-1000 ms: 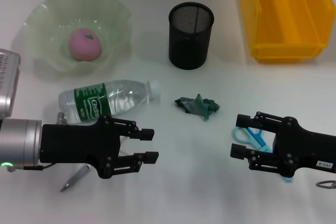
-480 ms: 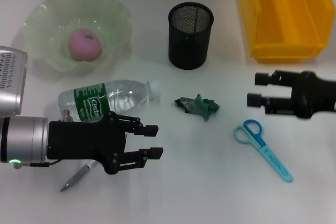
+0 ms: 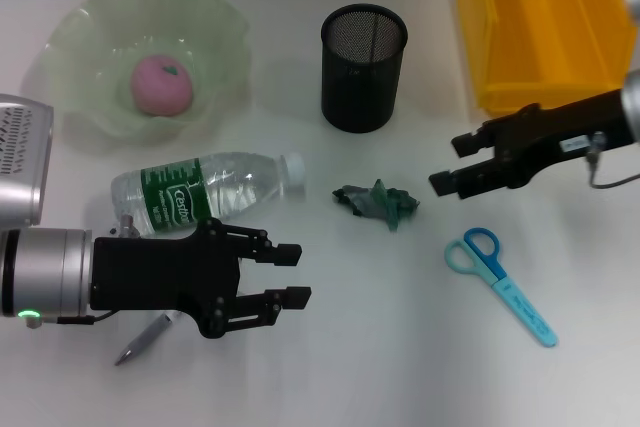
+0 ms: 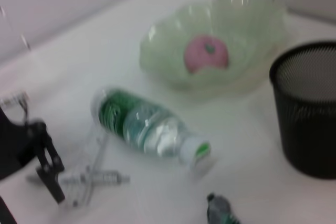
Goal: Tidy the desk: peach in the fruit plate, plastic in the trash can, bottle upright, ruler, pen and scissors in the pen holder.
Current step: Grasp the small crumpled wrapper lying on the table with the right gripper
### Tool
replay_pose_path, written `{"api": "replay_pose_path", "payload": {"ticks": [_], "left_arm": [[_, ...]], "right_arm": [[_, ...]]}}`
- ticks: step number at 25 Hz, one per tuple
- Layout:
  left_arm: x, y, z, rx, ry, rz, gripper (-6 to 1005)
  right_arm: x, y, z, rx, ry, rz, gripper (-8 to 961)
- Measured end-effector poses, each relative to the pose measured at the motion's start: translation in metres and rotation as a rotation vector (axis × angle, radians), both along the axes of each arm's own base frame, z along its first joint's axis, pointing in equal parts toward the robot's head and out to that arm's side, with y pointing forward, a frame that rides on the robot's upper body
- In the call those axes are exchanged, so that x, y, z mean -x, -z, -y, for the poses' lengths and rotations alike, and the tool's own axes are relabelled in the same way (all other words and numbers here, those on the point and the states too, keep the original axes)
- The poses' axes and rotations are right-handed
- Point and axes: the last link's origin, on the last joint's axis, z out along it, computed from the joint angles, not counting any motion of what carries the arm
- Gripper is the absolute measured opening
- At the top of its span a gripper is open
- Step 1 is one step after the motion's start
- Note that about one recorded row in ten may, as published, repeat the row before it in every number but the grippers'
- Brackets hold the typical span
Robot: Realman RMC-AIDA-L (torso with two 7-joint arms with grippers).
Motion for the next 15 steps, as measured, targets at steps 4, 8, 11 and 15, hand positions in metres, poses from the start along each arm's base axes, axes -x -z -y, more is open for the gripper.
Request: {"api": "replay_pose_path", "payload": {"ticks": [4, 8, 11, 15], "left_arm": [[0.0, 0.0, 0.001, 0.001, -0.002, 0.001, 452], [0.0, 0.0, 0.0, 0.002, 0.001, 0.001, 452], [-0.001, 0.0, -0.001, 0.0, 0.002, 0.001, 452], [-0.001, -0.001, -0.001, -0.005, -0.001, 0.003, 452]], "right_arm": [[0.019, 0.017, -0.006, 0.067, -0.039, 0.113, 743], [0.032, 0.025, -0.012, 0.094, -0.071, 0.207, 742], [0.037, 0.038, -0.017, 0.092, -0.089, 0.259, 742], [0.039, 0.047, -0.017, 0.086, -0.109, 0.274, 742]]}}
